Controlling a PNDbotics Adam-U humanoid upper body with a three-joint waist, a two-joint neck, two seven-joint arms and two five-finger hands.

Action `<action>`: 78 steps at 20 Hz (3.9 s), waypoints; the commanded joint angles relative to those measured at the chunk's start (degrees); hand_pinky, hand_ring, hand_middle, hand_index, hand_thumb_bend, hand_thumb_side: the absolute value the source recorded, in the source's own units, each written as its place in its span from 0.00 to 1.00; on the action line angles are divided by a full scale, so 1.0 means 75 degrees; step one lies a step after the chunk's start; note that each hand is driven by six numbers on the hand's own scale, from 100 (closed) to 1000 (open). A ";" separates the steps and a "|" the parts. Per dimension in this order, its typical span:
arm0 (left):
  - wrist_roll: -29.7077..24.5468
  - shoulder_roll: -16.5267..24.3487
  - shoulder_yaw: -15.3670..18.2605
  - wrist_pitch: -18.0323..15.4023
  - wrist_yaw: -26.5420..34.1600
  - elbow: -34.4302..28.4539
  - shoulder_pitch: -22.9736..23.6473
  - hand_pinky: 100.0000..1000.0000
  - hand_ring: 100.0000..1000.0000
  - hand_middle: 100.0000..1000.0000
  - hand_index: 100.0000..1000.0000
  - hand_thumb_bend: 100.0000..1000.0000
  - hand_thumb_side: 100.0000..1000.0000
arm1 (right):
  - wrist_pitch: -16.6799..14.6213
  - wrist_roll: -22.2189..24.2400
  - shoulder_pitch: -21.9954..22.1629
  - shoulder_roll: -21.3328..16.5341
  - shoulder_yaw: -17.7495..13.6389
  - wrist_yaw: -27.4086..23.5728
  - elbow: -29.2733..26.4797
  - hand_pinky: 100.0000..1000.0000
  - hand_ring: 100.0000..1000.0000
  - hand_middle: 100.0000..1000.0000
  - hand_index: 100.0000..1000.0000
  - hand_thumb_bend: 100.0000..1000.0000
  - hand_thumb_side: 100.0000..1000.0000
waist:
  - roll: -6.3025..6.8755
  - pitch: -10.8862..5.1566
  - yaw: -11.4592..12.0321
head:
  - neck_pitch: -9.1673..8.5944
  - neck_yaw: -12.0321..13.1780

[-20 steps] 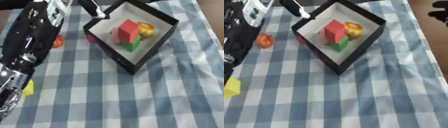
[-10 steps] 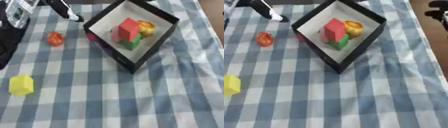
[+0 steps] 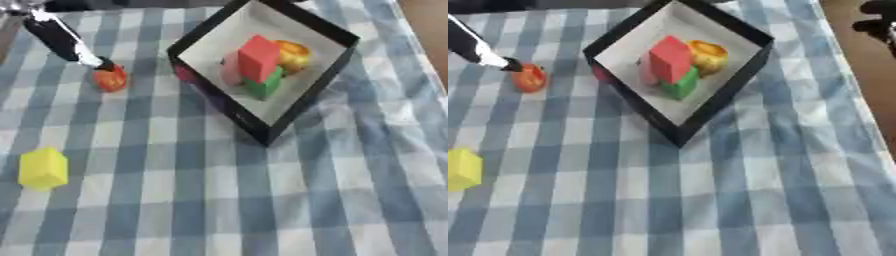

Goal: Pick up objects on the table and place them in the box.

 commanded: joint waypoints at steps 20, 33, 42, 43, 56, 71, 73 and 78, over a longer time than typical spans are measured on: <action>0.0292 0.1946 0.1479 0.1673 0.2856 -0.1900 0.4257 0.81 0.80 0.75 0.87 0.64 0.36 | -0.0024 -0.0171 0.0171 -0.0375 -0.0201 0.0132 -0.0075 0.93 0.77 0.78 0.76 0.00 0.79 | -0.0054 -0.0244 0.0359 | 0.0039 -0.0146; 0.0094 0.1886 0.1691 0.2055 0.2699 -0.1873 0.4883 0.83 0.82 0.77 0.88 0.71 0.32 | -0.0025 -0.0183 0.0207 -0.0334 -0.0210 0.0146 -0.0075 0.93 0.77 0.78 0.76 0.00 0.79 | -0.0079 -0.0211 0.0354 | -0.0036 -0.0210; -0.0240 0.1505 0.1184 0.1782 0.2027 -0.1227 0.4631 0.83 0.82 0.77 0.87 0.72 0.21 | -0.0002 -0.0150 0.0149 -0.0243 -0.0186 0.0127 -0.0086 0.93 0.76 0.78 0.76 0.00 0.79 | -0.0075 -0.0177 0.0248 | -0.0041 -0.0054; -0.0265 0.1461 0.1114 0.1737 0.2008 -0.1151 0.4570 0.83 0.82 0.77 0.87 0.72 0.20 | 0.0000 -0.0146 0.0141 -0.0233 -0.0182 0.0124 -0.0088 0.93 0.76 0.78 0.76 0.00 0.79 | -0.0076 -0.0172 0.0228 | -0.0043 -0.0040; -0.0254 0.0918 0.0454 0.1365 0.1527 -0.0564 0.3728 0.81 0.80 0.74 0.84 0.68 0.14 | 0.0034 -0.0107 0.0123 -0.0167 -0.0166 0.0154 -0.0068 0.93 0.76 0.77 0.76 0.00 0.80 | -0.0059 -0.0097 0.0095 | -0.0035 0.0086; -0.0090 0.0872 0.0418 0.1380 0.1328 -0.1008 0.3505 0.69 0.64 0.52 0.62 0.18 0.00 | 0.0037 -0.0115 0.0138 -0.0162 -0.0182 0.0172 -0.0060 0.93 0.76 0.78 0.76 0.00 0.80 | -0.0055 -0.0085 0.0110 | -0.0030 0.0083; -0.0074 0.0972 0.0582 0.1378 0.1272 -0.1430 0.3404 0.69 0.64 0.53 0.62 0.18 0.00 | 0.0032 -0.0126 0.0144 -0.0176 -0.0187 0.0169 -0.0058 0.93 0.76 0.78 0.76 0.00 0.80 | -0.0058 -0.0102 0.0139 | -0.0017 0.0062; -0.0013 0.1280 0.0970 0.1494 0.1205 -0.2567 0.2779 0.70 0.64 0.53 0.62 0.20 0.00 | 0.0006 -0.0128 0.0130 -0.0229 -0.0183 0.0138 -0.0071 0.93 0.76 0.78 0.76 0.00 0.79 | -0.0050 -0.0170 0.0198 | 0.0028 -0.0009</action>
